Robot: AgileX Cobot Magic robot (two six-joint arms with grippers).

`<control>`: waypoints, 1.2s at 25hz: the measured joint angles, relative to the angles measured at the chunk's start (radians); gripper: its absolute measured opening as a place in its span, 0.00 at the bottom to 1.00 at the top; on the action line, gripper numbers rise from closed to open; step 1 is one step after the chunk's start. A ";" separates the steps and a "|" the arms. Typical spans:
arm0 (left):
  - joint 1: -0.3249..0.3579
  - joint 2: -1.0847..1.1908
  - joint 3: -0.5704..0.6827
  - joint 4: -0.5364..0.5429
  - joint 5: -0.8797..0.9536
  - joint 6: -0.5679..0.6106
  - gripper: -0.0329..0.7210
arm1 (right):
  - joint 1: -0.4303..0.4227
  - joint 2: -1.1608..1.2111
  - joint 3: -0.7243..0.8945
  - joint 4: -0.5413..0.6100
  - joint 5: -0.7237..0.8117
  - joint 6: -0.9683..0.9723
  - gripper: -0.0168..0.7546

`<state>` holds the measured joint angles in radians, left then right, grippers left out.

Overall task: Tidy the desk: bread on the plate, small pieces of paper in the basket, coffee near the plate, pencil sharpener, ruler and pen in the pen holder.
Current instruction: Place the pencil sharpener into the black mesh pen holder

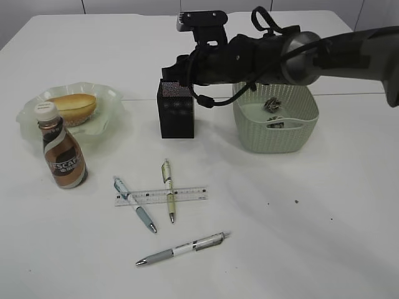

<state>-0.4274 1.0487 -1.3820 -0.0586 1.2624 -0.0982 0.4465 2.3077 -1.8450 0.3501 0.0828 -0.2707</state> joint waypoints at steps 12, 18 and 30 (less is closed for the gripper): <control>0.000 0.020 0.000 0.002 0.000 0.000 0.54 | 0.000 0.004 -0.005 0.013 -0.002 0.001 0.40; 0.000 0.020 0.000 0.002 0.000 0.000 0.54 | 0.000 0.005 -0.006 0.014 -0.022 0.002 0.40; 0.000 0.020 0.000 0.002 0.000 0.000 0.54 | 0.002 0.028 -0.006 0.021 -0.046 0.004 0.40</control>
<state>-0.4274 1.0684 -1.3820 -0.0568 1.2624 -0.0982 0.4482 2.3358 -1.8514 0.3713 0.0367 -0.2671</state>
